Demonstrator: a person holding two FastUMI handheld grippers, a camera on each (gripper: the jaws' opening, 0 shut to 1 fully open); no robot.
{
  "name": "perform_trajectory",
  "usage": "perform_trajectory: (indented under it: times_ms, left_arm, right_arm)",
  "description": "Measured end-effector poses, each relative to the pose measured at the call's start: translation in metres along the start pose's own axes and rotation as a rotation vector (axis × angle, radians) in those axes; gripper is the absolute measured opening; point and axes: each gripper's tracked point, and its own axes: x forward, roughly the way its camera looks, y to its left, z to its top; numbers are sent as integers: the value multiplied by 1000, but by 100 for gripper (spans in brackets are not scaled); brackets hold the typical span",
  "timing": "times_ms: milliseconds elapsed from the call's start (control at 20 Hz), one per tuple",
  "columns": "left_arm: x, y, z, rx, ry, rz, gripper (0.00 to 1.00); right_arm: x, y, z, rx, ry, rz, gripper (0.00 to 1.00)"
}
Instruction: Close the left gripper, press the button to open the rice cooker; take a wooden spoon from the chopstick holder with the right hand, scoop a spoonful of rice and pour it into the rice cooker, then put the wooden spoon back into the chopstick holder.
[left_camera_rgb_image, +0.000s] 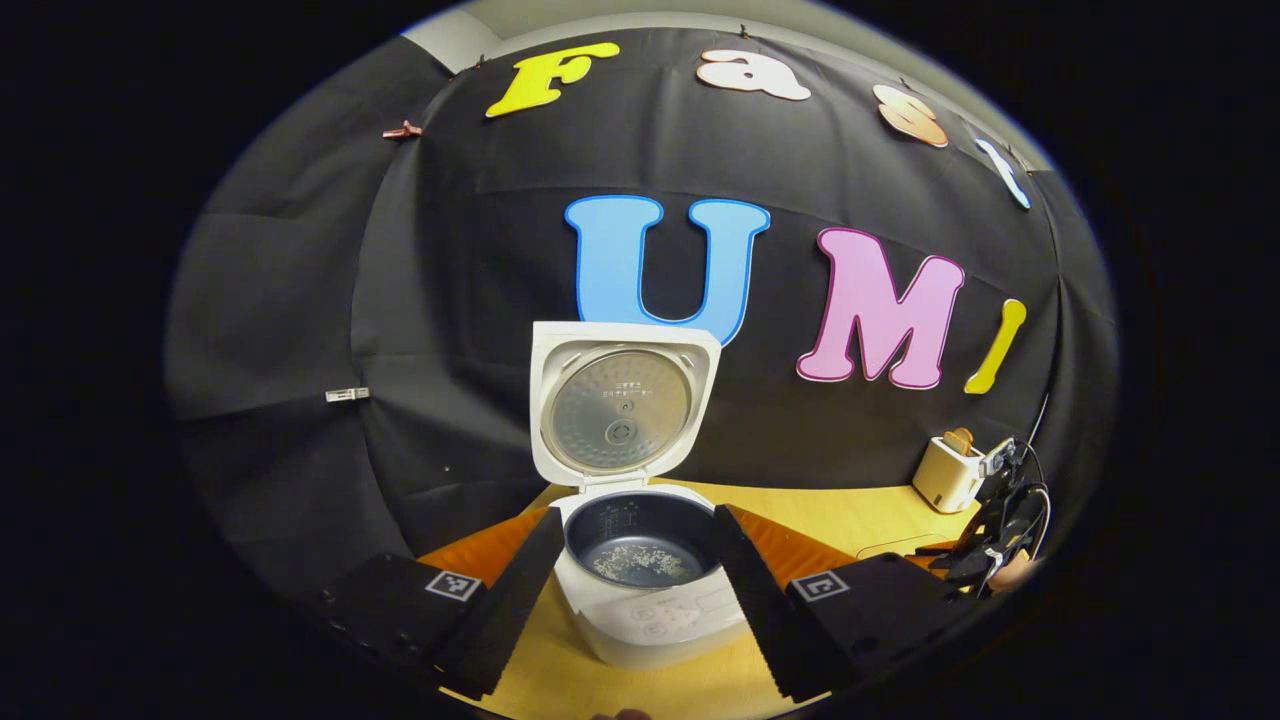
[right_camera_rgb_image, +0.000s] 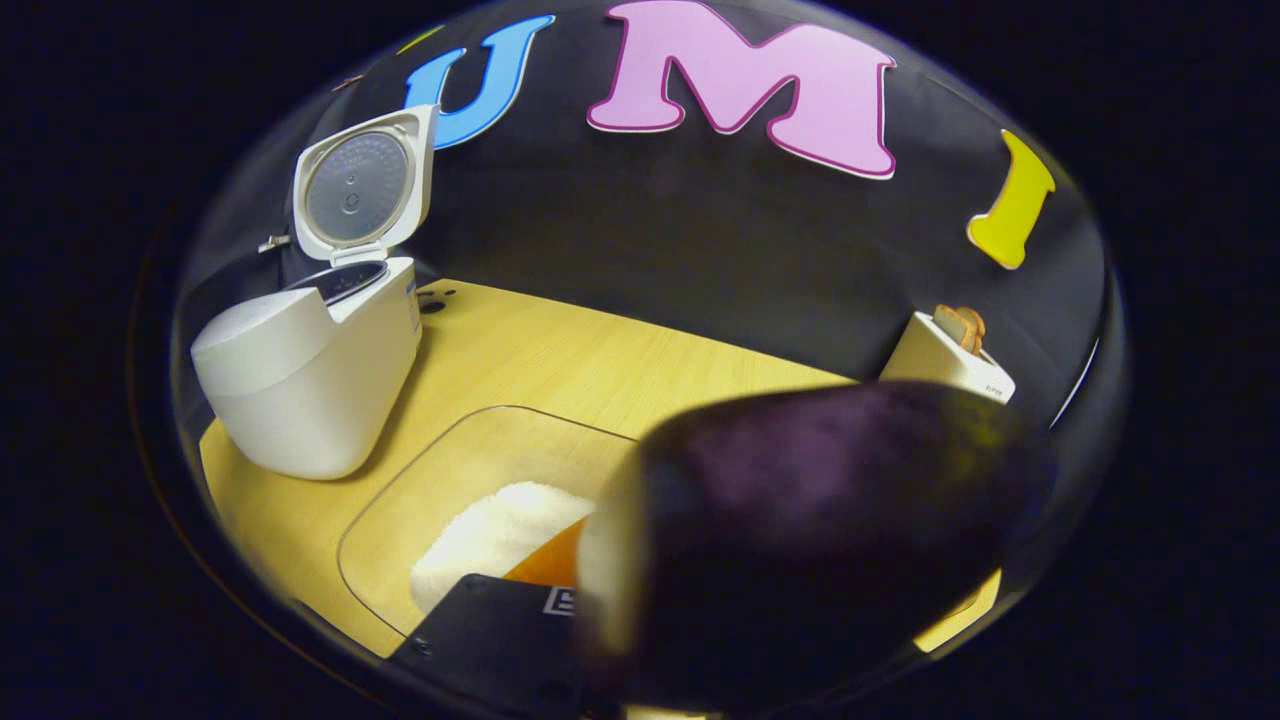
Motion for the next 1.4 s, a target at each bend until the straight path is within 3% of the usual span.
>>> perform_trajectory:
  times_ms: [300, 750, 1150, 1400]
  left_arm:
    - [6, 6, 0, -6, 2, 11, 96]
    - [5, 8, 2, -14, -4, 21, 96]
    - [-1, -1, 10, -20, -26, 8, 96]
    - [-5, -4, 12, -20, -38, 7, 96]
  right_arm:
    - [7, 27, 8, 279, 19, 35, 14]
    - [11, 23, 12, 807, 43, 73, 14]
    - [-13, -38, 38, 942, -70, 46, 14]
    - [-35, -54, 68, 1120, -124, 84, 14]
